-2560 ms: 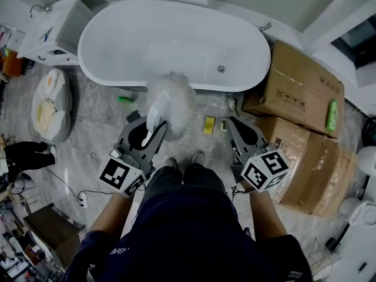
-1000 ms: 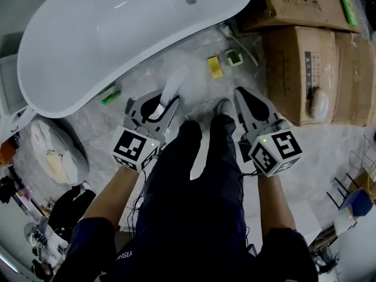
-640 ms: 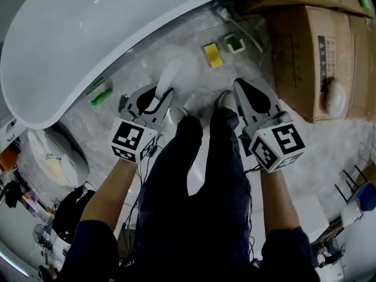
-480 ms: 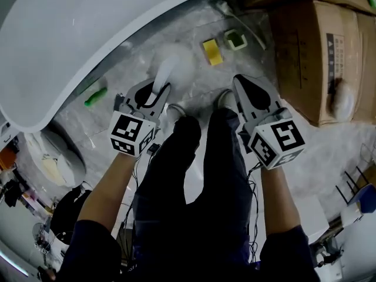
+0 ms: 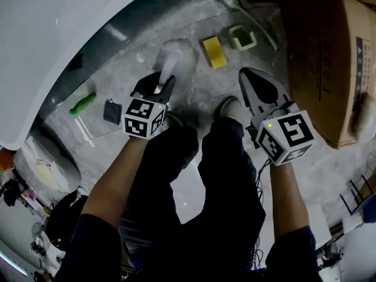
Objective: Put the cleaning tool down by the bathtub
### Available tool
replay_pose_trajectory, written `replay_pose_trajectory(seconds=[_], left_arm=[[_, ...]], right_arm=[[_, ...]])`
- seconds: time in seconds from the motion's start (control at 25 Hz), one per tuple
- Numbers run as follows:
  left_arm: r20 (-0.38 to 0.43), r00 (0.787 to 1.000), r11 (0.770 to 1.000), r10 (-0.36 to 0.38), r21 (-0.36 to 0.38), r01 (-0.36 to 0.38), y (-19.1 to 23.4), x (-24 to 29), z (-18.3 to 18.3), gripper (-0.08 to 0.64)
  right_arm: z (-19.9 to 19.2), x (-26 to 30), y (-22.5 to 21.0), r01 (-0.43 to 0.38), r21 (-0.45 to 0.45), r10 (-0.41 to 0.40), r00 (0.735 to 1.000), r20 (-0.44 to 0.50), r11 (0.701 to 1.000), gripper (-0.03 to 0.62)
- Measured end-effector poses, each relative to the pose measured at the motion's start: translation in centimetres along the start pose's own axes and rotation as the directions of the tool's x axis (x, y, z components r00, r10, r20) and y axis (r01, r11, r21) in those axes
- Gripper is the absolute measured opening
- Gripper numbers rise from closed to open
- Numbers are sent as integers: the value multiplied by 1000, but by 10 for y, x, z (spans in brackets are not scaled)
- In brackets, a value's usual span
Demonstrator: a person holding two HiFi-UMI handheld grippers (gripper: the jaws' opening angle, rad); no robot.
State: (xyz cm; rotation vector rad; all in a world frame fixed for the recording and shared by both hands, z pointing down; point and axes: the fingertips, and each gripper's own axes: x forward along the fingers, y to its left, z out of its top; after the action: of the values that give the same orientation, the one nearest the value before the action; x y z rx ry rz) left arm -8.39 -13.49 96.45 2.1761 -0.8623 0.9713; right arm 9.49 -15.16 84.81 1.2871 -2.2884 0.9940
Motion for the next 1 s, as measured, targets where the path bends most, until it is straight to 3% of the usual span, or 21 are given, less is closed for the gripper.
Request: replay_pose_trajectory(seconds=[0.56, 1.0], left_arm=[[-112, 993, 999, 27, -17, -29, 41, 148, -99, 107], [-213, 975, 998, 60, -19, -66, 61, 208, -156, 107]], right_arm=[[-74, 78, -56, -52, -33, 52, 998, -25, 998, 5], [-99, 97, -77, -57, -70, 52, 996, -69, 996, 5]])
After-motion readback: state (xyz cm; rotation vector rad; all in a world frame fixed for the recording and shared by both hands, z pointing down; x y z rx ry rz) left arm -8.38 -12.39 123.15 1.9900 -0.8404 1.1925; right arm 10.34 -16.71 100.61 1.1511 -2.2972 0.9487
